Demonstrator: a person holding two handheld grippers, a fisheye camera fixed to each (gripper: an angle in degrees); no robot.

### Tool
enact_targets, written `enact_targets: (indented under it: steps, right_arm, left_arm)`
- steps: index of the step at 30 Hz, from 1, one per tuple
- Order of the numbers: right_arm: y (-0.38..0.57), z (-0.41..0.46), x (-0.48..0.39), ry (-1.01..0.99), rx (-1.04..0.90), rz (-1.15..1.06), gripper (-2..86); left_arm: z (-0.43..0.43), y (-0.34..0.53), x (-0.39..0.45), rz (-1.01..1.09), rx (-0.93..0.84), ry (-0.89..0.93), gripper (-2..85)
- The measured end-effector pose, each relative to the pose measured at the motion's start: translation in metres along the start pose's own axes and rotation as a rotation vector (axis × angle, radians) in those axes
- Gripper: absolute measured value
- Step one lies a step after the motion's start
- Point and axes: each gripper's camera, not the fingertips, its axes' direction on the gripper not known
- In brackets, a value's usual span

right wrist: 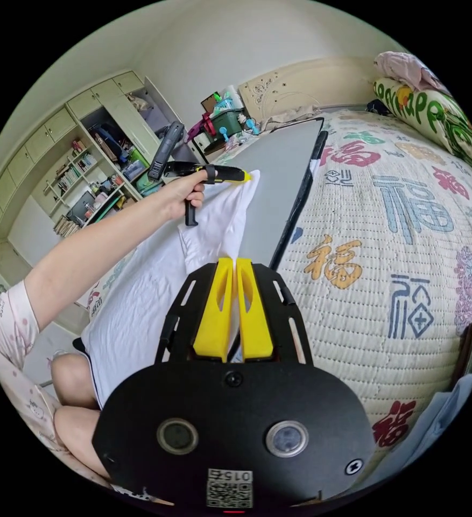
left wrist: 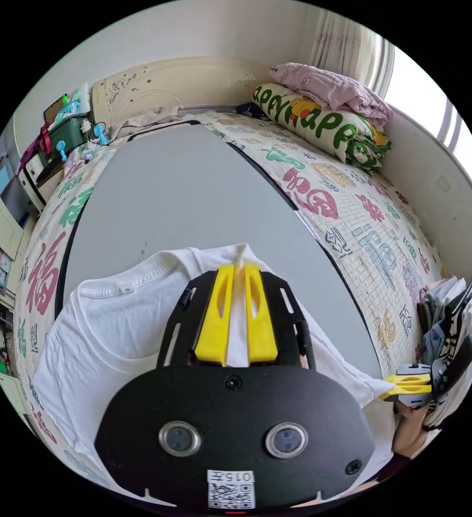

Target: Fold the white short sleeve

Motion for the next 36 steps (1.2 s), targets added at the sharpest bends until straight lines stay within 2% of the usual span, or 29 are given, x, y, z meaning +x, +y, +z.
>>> enact_targets:
  steps: [4, 8, 14, 18, 20, 22, 25, 29, 36]
  right_arm:
    - [-0.012, -0.002, -0.004, 0.036, -0.015, -0.004, -0.9]
    - [-0.022, -0.007, -0.002, 0.072, -0.03, -0.004, -0.9]
    - [-0.041, -0.021, 0.012, 0.046, -0.024, 0.005, -0.8]
    - [-0.057, -0.035, 0.027, 0.02, -0.022, 0.016, -0.8]
    - [-0.063, -0.041, 0.034, 0.009, -0.021, 0.021, -0.8]
    - [-0.072, -0.05, 0.044, -0.002, -0.019, 0.025, -0.8]
    - [-0.084, -0.063, 0.056, -0.011, -0.018, 0.028, -0.8]
    - [-0.098, -0.078, 0.074, -0.027, -0.017, 0.033, -0.8]
    - [-0.124, -0.112, 0.117, -0.068, -0.013, 0.045, -0.5]
  left_arm:
    - [0.011, -0.008, 0.03, 0.016, 0.022, -0.002, 1.9]
    - [0.034, -0.011, 0.051, 0.005, -0.036, -0.072, 4.2]
    - [-0.012, 0.021, 0.036, -0.098, 0.169, -0.037, 7.1]
    - [-0.051, 0.064, 0.063, 0.09, 0.222, 0.026, 7.2]
    - [-0.062, 0.105, 0.097, 0.275, 0.166, 0.253, 7.2]
    - [-0.063, 0.138, 0.124, 0.369, 0.133, 0.37, 7.4]
    - [-0.054, 0.176, 0.153, 0.416, 0.112, 0.381, 7.5]
    - [-0.006, 0.2, 0.187, 0.496, -0.048, 0.341, 7.6]
    - [0.038, 0.238, 0.211, 0.55, -0.129, 0.282, 6.7]
